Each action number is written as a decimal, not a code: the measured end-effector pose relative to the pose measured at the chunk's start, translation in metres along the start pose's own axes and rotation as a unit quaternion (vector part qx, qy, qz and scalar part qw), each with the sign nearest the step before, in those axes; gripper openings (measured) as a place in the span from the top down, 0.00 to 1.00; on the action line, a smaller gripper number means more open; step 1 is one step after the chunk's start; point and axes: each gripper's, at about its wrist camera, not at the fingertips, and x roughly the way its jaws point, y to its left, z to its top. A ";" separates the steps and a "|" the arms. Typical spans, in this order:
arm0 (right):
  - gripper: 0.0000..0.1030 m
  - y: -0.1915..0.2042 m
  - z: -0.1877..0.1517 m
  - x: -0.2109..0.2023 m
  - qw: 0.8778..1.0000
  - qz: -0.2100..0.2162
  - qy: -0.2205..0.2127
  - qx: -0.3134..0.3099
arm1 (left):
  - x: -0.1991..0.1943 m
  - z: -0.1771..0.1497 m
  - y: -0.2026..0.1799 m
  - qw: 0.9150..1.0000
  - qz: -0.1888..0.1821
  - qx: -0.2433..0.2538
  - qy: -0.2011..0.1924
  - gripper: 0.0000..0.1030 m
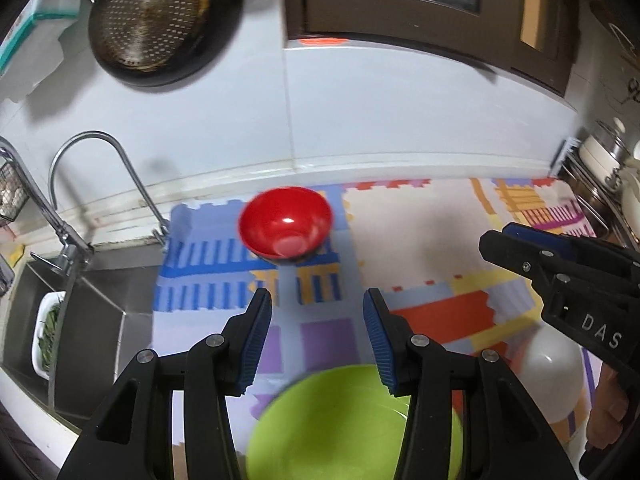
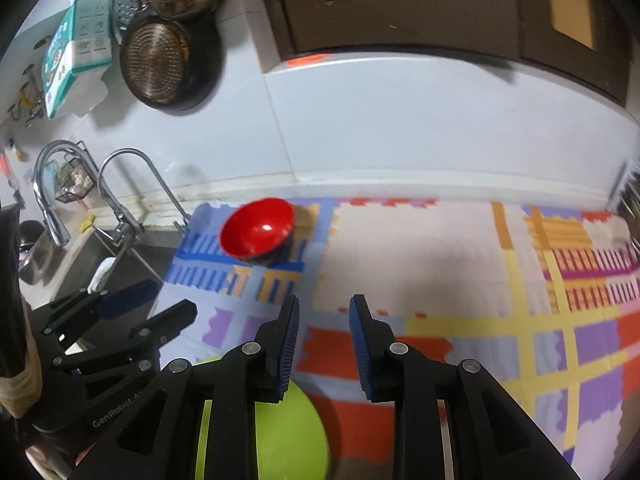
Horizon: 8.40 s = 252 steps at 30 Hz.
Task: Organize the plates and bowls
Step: 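Move both open grippers to the rim of the red bowl, then close both grippers on the red bowl rim, then lift the red bowl with both grippers and carry it to the nested bowls, then lower the red bowl into the white bowl and open both grippers, then close both grippers on the rim of the nested bowl stack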
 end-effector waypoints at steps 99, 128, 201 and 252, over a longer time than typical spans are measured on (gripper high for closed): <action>0.88 -0.021 0.019 0.041 0.998 -0.028 0.058 0.018 | 0.047 0.011 -0.026 0.991 -0.116 -0.033 0.049 0.81; 0.88 -0.101 -0.083 -0.095 0.989 -0.108 0.027 0.095 | -0.017 -0.043 -0.164 0.974 -0.196 0.098 0.066 0.80; 0.64 -0.161 -0.150 -0.090 0.976 -0.127 0.061 0.166 | -0.005 -0.069 -0.216 0.971 -0.164 0.158 0.068 0.33; 0.76 -0.173 -0.174 -0.039 0.953 -0.117 0.130 0.247 | 0.071 -0.104 -0.220 0.954 -0.164 0.092 0.233 0.69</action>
